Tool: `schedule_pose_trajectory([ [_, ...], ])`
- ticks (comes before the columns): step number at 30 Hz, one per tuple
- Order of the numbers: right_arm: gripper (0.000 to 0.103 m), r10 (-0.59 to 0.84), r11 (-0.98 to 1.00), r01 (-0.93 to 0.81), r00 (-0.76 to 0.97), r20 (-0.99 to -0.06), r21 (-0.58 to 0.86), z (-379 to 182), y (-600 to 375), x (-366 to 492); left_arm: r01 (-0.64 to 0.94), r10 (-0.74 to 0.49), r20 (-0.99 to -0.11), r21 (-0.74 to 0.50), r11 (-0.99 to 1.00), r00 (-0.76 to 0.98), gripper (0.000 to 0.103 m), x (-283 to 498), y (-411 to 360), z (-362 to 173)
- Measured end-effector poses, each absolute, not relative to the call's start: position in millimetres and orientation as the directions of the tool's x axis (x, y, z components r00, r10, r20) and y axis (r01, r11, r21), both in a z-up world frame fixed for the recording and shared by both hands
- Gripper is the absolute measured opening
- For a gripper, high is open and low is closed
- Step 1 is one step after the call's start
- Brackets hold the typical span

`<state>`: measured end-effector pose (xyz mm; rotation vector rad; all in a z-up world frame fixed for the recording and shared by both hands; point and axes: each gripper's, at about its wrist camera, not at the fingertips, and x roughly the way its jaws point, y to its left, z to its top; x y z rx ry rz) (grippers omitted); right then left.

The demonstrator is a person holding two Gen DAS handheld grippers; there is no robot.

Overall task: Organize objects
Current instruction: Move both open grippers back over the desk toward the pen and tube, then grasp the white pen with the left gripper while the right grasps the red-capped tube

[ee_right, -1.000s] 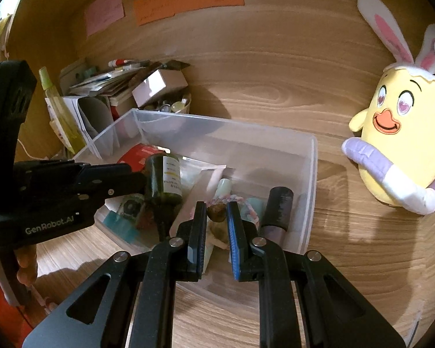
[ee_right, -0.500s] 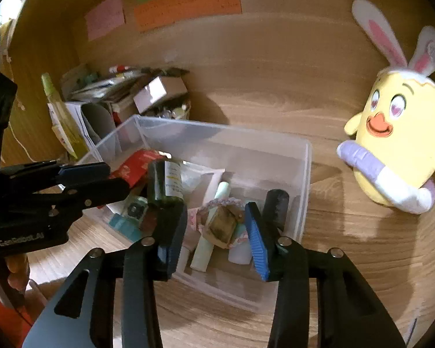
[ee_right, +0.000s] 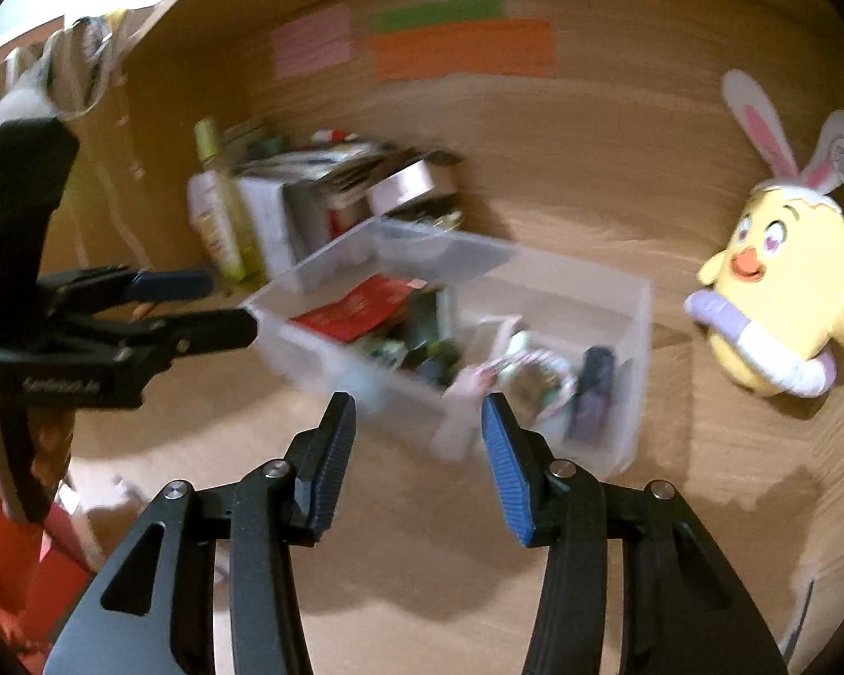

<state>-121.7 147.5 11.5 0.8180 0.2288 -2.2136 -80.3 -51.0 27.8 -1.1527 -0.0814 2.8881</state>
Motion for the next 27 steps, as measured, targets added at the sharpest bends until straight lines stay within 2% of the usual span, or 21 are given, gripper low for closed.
schedule_pose_trajectory([
  [8,0.043,-0.618,-0.606,0.784,-0.358,-0.7,0.135,-26.4,124.3,-74.2,0.026,0.034,-0.739,-0.069,-0.997,-0.673,0.075,-36.4,-67.3,-3.8],
  [12,0.043,-0.595,-0.567,0.817,-0.315,-0.739,0.109,-42.4,108.5,-55.3,0.031,0.034,-0.76,-0.071,-0.997,-0.649,0.075,-14.6,-72.7,-17.2],
  [24,0.043,-0.538,-0.512,0.858,-0.286,-0.793,0.038,-56.3,77.1,-52.0,-0.018,0.062,-0.791,-0.065,-0.998,-0.609,0.075,21.8,-65.0,-42.9],
  [26,0.041,-0.52,-0.53,0.847,-0.295,-0.801,0.032,-60.2,74.5,-58.8,-0.036,0.076,-0.792,-0.068,-0.997,-0.606,0.075,23.0,-61.1,-45.3],
  [27,0.036,-0.515,-0.535,0.844,-0.305,-0.801,0.023,-60.4,74.6,-59.8,-0.044,0.081,-0.792,-0.068,-0.997,-0.605,0.075,23.1,-59.4,-46.2],
])
